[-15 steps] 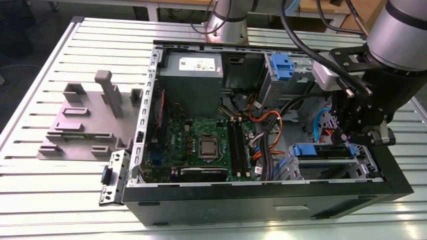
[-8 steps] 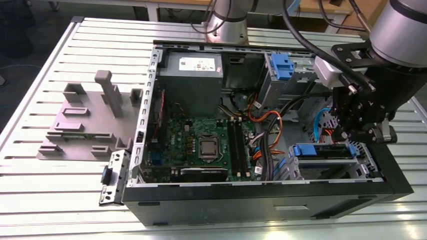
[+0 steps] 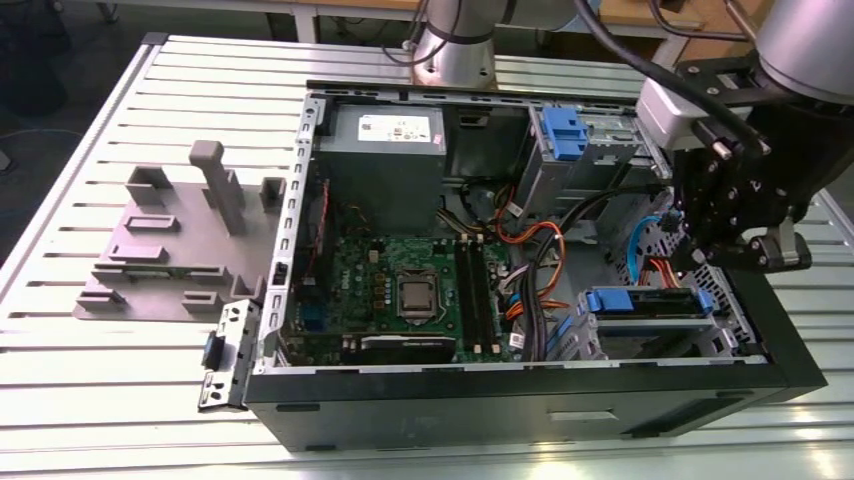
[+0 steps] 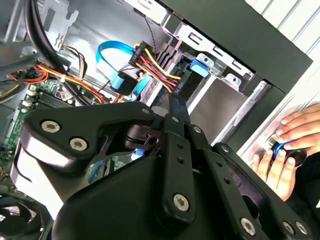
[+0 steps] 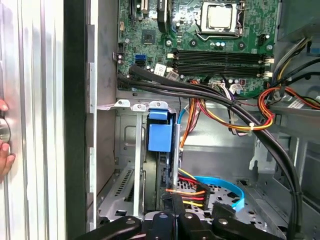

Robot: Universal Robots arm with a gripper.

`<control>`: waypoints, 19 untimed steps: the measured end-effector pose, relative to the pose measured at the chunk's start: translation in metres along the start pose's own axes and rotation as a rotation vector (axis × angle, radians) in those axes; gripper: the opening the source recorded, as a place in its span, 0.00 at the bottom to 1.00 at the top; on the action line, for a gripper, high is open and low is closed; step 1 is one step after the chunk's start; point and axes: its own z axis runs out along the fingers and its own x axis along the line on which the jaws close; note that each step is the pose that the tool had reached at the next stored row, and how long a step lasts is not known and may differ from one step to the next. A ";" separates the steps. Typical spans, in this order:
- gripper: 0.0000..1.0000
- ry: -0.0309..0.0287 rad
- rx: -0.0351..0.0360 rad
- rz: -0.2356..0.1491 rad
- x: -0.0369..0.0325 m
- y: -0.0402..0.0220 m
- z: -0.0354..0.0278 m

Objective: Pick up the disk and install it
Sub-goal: 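Insert the second disk wire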

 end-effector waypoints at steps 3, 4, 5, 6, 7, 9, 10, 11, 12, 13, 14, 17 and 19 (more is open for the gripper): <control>0.11 0.0003 -0.0001 0.001 -0.0036 -0.0003 -0.0013; 0.11 0.0002 -0.0001 0.001 -0.0047 -0.0003 -0.0013; 0.11 0.0000 -0.0001 0.001 -0.0053 -0.0004 -0.0014; 0.11 -0.0002 -0.0012 0.002 -0.0054 -0.0003 -0.0014; 0.11 -0.0008 -0.0061 0.001 -0.0054 -0.0003 -0.0014; 0.11 -0.0020 -0.0233 0.001 -0.0055 -0.0003 -0.0014; 0.11 -0.0028 -0.0301 0.001 -0.0055 -0.0003 -0.0014; 0.11 -0.0035 -0.0339 0.001 -0.0055 -0.0003 -0.0014; 0.11 -0.0040 -0.0362 0.002 -0.0055 -0.0003 -0.0016; 0.11 -0.0044 -0.0381 0.004 -0.0055 -0.0003 -0.0018; 0.11 -0.0049 -0.0394 0.005 -0.0055 -0.0004 -0.0021; 0.11 -0.0047 -0.0400 0.008 -0.0056 -0.0007 -0.0046; 0.11 -0.0048 -0.0400 0.008 -0.0059 -0.0010 -0.0066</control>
